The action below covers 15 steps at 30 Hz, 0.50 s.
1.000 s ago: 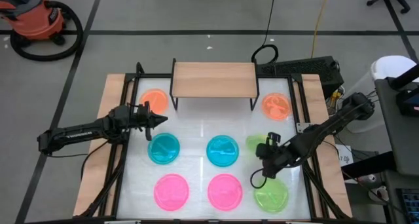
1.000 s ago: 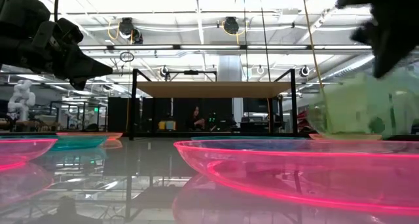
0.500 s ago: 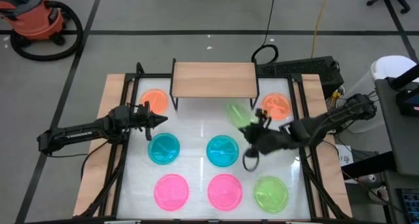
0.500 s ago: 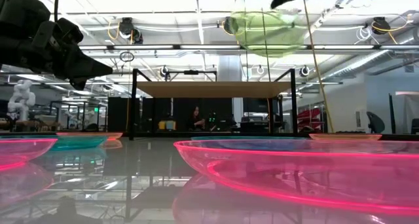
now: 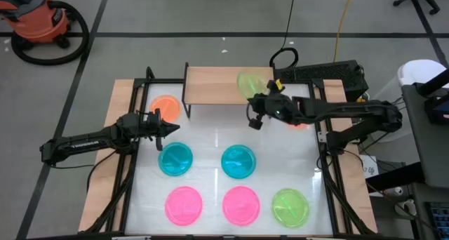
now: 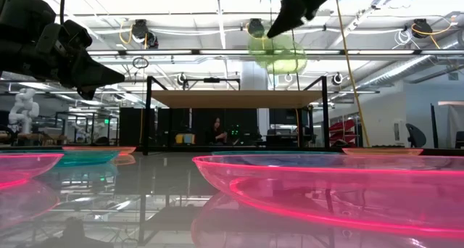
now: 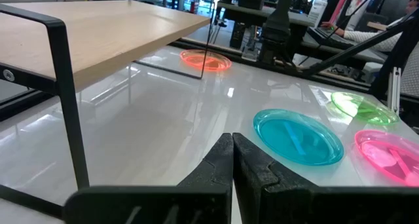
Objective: Place and stack plates onto a shelf
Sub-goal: Put the top green transparent plate on the shelf
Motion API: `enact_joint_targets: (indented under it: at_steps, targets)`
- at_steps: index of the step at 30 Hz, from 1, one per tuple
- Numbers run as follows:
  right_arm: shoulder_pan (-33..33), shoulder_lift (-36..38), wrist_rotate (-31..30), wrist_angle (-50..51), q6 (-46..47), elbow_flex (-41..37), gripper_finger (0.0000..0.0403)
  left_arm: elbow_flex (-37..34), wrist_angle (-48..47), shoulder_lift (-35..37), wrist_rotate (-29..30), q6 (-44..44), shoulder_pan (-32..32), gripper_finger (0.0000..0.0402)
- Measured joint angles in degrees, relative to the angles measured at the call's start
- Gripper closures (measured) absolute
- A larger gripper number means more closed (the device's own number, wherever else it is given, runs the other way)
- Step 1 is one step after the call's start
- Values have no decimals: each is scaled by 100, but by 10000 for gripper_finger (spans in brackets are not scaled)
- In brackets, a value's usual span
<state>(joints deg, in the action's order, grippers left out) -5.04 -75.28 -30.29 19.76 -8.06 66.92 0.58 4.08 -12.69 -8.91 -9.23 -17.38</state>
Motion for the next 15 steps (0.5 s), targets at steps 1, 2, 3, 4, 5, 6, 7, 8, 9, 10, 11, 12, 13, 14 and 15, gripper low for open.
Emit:
enact_joint_targets:
  at_steps: [1,2,3,4,5,6,7,8,9,10,11,12,13,14,15]
  targets:
    - [-98,-73,57,-49,-94,0,403,2,0,0,-1,-1,0,398]
    - [-182,-173,60,-115,-180,0,403,0,0,0,-1,-1,2,398]
    - [-264,-273,55,-199,-263,0,403,1,2,0,1,0,1,398]
    - [-332,-391,57,-256,-368,0,403,1,3,0,0,0,1,398]
    - [-388,-509,69,-260,-472,0,403,0,2,0,-1,0,2,398]
    - [-438,-630,89,-262,-564,0,403,0,2,0,1,0,0,398]
    - [-477,-756,103,-266,-627,0,403,0,2,0,0,-1,1,398]
    - [-516,-875,106,-265,-652,-2,403,0,2,0,1,-1,2,398]
    - [-555,-992,99,-274,-686,-2,403,0,2,0,1,1,1,398]
    - [-590,-1112,76,-310,-755,-2,403,0,2,0,1,1,0,398]
    - [-627,-1205,57,-349,-835,-2,403,1,2,0,0,1,2,398]
    - [-665,-1291,51,-397,-934,-2,403,0,2,0,1,1,2,398]
    - [-693,-1364,48,-446,-998,-2,403,0,2,0,1,-1,2,398]
    - [-712,-1429,40,-497,-1046,-2,403,0,2,0,0,-1,2,398]
    - [-731,-1469,25,-531,-1058,-2,403,1,2,0,1,0,1,398]
